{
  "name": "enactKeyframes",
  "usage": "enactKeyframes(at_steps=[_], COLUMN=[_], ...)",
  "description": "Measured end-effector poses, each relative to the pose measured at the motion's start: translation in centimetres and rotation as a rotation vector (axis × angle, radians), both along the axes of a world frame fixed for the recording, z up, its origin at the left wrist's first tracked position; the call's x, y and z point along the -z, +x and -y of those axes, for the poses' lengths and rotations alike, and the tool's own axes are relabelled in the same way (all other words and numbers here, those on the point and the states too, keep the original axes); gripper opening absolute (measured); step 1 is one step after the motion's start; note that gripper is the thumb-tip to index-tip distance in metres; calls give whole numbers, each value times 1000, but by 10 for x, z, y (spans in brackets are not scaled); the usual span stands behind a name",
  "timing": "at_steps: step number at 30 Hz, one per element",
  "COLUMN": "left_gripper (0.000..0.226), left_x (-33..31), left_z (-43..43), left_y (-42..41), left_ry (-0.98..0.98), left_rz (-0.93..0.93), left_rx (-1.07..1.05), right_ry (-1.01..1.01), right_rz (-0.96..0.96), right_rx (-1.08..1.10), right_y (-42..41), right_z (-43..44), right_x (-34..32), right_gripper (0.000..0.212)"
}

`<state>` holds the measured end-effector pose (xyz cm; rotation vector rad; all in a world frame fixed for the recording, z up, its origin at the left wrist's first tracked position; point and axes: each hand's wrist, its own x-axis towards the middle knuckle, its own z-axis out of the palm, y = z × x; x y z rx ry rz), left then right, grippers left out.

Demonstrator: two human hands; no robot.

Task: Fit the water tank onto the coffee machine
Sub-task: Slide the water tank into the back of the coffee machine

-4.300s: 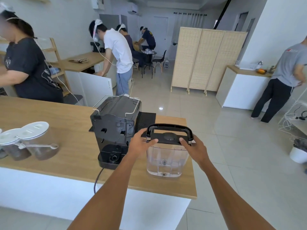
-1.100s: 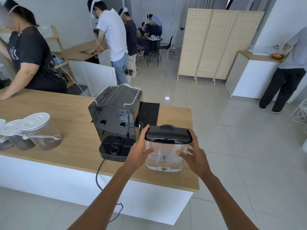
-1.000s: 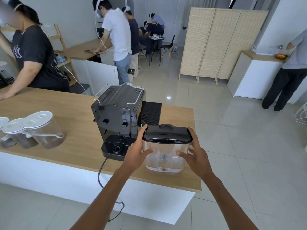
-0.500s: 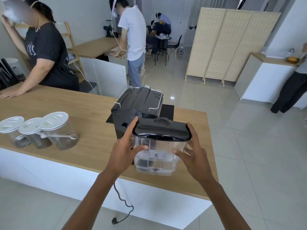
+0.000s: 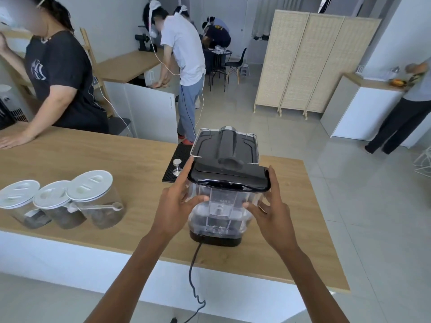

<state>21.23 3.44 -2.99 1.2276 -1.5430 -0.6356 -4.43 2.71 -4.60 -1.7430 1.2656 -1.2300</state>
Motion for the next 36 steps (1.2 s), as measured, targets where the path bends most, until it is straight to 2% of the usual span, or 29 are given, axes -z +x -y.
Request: enactKeyframes(at_steps=[11,21,36], left_gripper=[95,91,90], left_x=[8,22,60], left_z=[20,24,23], left_y=[13,8,12], left_ry=[-16,-11,23], left_rz=[-42,-94,4], left_rx=[20,39,-15], right_ry=[-113,-103,-37], right_rz=[-49,-74,-143], right_rx=[149,176,248], right_y=[30,28,35], right_z=[5,8,8], right_x=[3,12,44], right_gripper=[93,92,91])
